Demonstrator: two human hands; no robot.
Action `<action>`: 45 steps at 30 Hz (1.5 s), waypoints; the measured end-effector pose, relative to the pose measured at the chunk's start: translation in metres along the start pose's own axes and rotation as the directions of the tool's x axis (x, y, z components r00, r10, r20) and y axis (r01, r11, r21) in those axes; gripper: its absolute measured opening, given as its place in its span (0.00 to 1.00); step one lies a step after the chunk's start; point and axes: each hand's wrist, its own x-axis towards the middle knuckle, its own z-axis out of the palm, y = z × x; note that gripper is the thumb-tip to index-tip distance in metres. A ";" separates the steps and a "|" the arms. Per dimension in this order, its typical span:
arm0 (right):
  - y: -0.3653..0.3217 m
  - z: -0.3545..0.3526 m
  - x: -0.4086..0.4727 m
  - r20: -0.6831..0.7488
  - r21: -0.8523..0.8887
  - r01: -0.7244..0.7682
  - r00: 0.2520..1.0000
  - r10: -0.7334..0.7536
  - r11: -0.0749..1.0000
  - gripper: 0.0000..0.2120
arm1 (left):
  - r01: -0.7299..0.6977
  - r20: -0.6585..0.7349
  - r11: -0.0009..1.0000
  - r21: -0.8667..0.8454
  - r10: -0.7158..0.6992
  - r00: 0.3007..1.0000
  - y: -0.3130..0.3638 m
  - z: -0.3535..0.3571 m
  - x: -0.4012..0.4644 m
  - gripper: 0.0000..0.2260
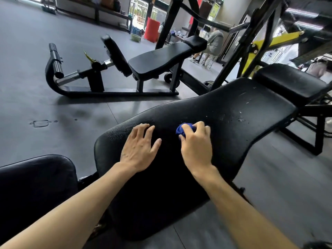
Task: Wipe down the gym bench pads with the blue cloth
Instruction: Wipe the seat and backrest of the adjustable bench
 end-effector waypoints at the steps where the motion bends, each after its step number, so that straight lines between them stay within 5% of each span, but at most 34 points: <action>1: -0.012 0.006 -0.010 0.035 0.014 0.073 0.997 -0.073 0.997 0.12 | -0.005 -0.003 1.000 0.013 0.005 1.000 -0.002 0.002 -0.001 0.35; 4: -0.003 0.006 0.001 0.092 0.022 0.251 0.964 -0.251 0.968 0.12 | -0.014 0.000 0.999 0.031 0.014 1.000 -0.002 0.004 -0.003 0.35; 9: 0.064 -0.001 0.076 0.025 -0.135 -0.122 0.992 0.126 0.983 0.10 | -0.014 0.018 1.000 0.015 0.013 1.000 0.000 0.001 -0.005 0.35; 11: 0.043 0.002 0.070 -0.003 -0.124 -0.168 0.986 0.169 0.978 0.09 | -0.012 0.023 1.000 0.014 0.011 1.000 0.001 0.002 -0.005 0.35; 15: -0.034 0.019 0.005 0.118 0.027 0.085 0.989 -0.088 0.996 0.10 | -0.024 0.007 1.000 0.002 0.024 1.000 -0.002 0.003 -0.002 0.33; 18: -0.031 0.019 0.005 0.191 0.092 0.258 0.943 -0.272 0.962 0.13 | -0.088 0.028 0.995 0.039 0.087 0.996 -0.012 -0.001 -0.001 0.32; 25: 0.030 0.014 0.076 0.021 -0.154 -0.154 0.987 0.159 0.976 0.07 | -0.166 0.047 0.982 0.092 0.162 0.986 -0.033 -0.013 0.002 0.28; 29: -0.035 0.034 0.030 0.083 -0.020 0.071 0.994 -0.069 0.997 0.07 | -0.074 0.034 0.995 0.060 0.072 0.997 -0.037 -0.007 -0.001 0.31; 33: -0.051 0.042 0.011 0.189 0.085 0.338 0.918 -0.348 0.937 0.13 | -0.025 0.073 0.999 0.048 0.021 0.997 -0.041 -0.006 0.000 0.35; 40: 0.022 0.035 0.098 0.027 -0.149 -0.113 0.993 0.118 0.982 0.08 | -0.007 0.085 1.000 0.013 0.006 0.996 -0.040 -0.008 0.000 0.35; 42: -0.008 0.041 0.083 0.034 -0.105 -0.088 0.995 0.092 0.991 0.06 | -0.010 0.081 1.000 0.022 0.008 0.997 -0.040 -0.006 0.000 0.35; 45: -0.055 0.057 0.042 0.129 0.038 0.143 0.981 -0.147 0.989 0.07 | -0.014 0.057 1.000 0.025 0.012 0.998 -0.042 -0.004 0.000 0.35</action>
